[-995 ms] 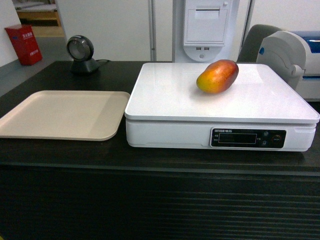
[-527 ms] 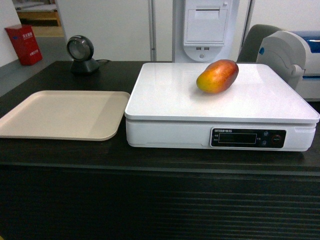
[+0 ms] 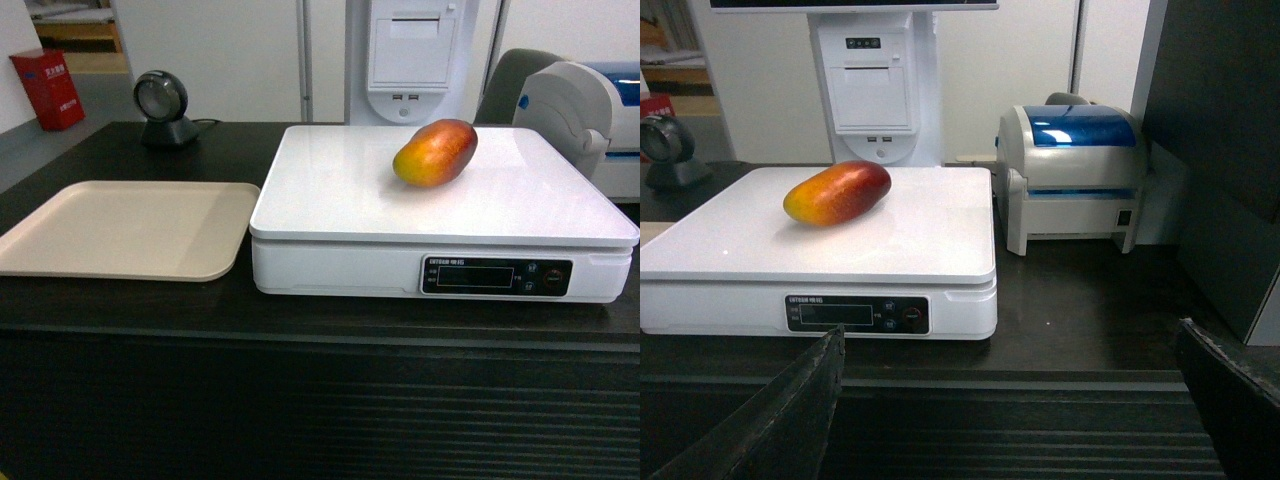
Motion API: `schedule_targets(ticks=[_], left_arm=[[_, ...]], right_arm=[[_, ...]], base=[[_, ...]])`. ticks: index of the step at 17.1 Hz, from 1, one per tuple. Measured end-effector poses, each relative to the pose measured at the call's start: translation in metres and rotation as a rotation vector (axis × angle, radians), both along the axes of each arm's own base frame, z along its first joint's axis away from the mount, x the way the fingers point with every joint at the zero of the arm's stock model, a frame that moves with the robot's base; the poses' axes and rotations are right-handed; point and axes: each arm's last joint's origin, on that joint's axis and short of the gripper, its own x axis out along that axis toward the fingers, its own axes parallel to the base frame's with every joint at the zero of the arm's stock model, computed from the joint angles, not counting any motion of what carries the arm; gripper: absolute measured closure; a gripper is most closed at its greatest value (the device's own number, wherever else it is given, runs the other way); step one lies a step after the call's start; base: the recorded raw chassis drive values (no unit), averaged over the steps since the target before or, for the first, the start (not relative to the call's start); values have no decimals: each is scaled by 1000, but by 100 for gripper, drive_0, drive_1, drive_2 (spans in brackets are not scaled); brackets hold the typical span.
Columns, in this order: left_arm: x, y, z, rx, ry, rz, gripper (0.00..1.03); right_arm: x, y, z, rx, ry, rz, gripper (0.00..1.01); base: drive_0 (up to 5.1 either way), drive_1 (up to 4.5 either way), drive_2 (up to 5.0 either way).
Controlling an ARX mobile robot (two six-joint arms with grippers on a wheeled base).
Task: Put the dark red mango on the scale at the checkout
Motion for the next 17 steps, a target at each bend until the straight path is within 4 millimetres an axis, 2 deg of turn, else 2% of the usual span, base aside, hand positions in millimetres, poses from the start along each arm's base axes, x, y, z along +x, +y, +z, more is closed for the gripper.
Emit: schedule_targets(ticks=[3,4,5,6,16,17], left_arm=[[-3,0,0,0,0,0,101],[-9,0,-6,0,51,-1,101],[-13,0,-5,0,26,0,101],[-14,0,0,0,-4,1,101],[-13,0,-4,0,13,-2,101],[-13,0,-4,0,13,-1,87]], right_arm=[[0,0,0,0,0,0,3],[0,0,0,0,0,0,3],[0,0,0,0,0,0,3],[0,0,0,0,-1,1,3],[0,0,0,0,0,0,3],[0,0,0,0,0,0,3]], base=[[0,0,0],[0,0,0],[0,0,0],[0,0,0],[0,0,0],[0,0,0]])
